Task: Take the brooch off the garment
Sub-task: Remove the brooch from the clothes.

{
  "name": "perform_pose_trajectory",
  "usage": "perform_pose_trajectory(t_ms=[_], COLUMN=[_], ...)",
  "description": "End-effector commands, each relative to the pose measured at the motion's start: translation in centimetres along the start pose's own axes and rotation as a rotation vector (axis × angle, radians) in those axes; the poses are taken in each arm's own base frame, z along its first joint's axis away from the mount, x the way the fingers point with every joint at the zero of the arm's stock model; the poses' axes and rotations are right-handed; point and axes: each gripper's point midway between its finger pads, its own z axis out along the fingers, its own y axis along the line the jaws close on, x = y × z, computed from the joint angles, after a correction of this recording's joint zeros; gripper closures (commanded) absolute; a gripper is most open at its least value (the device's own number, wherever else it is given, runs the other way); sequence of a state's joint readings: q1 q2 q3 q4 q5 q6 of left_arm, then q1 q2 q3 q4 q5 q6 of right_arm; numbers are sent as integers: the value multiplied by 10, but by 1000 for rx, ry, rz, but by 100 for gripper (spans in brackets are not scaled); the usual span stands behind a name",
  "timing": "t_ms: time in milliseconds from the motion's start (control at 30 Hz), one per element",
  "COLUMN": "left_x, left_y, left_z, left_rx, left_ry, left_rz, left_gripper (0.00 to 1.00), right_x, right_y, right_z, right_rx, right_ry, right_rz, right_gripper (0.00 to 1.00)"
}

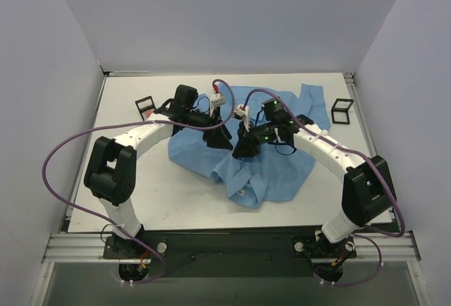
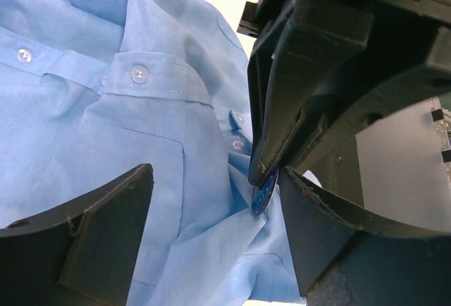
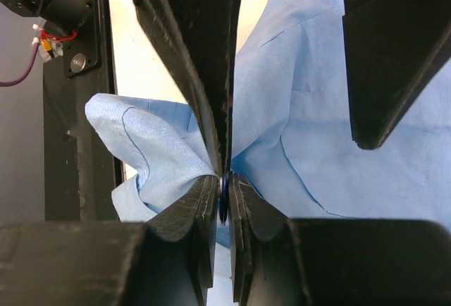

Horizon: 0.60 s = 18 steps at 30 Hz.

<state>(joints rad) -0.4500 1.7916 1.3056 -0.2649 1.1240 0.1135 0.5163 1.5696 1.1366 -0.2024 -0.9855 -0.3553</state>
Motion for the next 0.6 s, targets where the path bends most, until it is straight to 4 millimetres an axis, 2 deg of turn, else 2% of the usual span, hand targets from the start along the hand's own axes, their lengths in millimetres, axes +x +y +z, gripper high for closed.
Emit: perform_pose_trajectory(t_ms=[0,167,400,567], left_x=[-22,-15,-12,-6], left_y=[-20,-23,-25,-29], left_z=[-15,-14,-9,-4], left_rx=[74,100,86,78], left_ry=[-71,-62,-40,-12], left_rz=[84,86,122,135], left_gripper=[23,28,31,39], right_x=[-9,-15,-19,-23], right_y=[7,8,8,11], right_z=[-4,-8,-9,-10], right_rx=[-69,-80,-84,-93], right_ry=[-55,-81,-94,-104], right_rz=[-1,11,25,22], right_gripper=[97,97,97,97])
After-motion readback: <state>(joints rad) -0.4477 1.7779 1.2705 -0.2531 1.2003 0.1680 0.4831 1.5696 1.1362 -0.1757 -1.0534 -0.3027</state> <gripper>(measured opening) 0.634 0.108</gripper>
